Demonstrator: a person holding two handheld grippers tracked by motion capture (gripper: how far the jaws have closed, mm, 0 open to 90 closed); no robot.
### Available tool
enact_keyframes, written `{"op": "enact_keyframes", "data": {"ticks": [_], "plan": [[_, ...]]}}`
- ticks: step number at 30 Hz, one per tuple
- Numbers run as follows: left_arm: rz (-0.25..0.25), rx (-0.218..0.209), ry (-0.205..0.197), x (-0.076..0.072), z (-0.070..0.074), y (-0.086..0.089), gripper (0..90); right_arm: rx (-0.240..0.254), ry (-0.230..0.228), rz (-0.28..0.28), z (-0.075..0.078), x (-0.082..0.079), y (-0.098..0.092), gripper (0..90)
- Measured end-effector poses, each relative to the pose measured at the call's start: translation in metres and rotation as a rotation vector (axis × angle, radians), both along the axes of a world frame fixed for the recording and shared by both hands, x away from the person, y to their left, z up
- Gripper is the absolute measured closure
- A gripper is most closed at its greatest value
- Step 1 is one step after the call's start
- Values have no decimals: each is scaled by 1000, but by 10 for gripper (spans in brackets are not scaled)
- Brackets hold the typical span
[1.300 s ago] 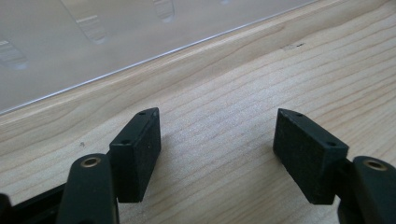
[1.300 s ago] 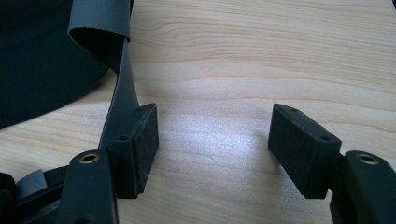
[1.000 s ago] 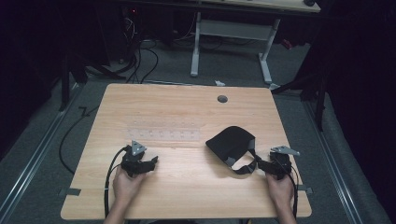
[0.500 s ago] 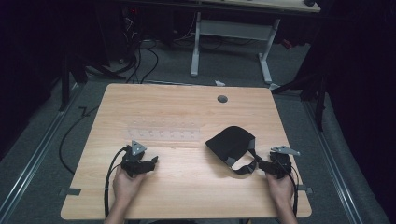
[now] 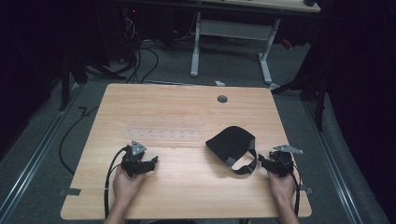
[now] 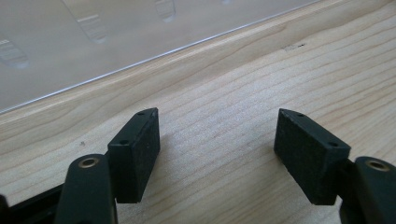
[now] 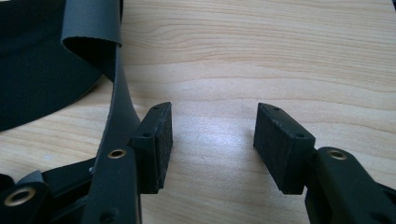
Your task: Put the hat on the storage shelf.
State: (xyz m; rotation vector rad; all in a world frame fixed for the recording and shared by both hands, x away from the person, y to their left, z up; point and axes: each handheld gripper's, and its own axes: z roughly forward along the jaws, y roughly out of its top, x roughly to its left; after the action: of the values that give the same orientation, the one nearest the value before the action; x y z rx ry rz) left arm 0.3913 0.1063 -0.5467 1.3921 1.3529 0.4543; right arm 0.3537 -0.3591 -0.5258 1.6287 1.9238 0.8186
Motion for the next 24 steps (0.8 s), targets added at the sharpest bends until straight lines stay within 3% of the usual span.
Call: {"op": "enact_keyframes", "data": {"ticks": [8, 17, 24], "plan": [[0, 3, 1, 0, 0, 0, 317, 14, -18, 11, 4, -4, 2, 476], [1, 1, -1, 0, 0, 0, 315, 94, -76, 14, 19, -18, -3, 486], [1, 1, -1, 0, 0, 0, 315, 112, -102, 48, 28, -24, -1, 479]]}}
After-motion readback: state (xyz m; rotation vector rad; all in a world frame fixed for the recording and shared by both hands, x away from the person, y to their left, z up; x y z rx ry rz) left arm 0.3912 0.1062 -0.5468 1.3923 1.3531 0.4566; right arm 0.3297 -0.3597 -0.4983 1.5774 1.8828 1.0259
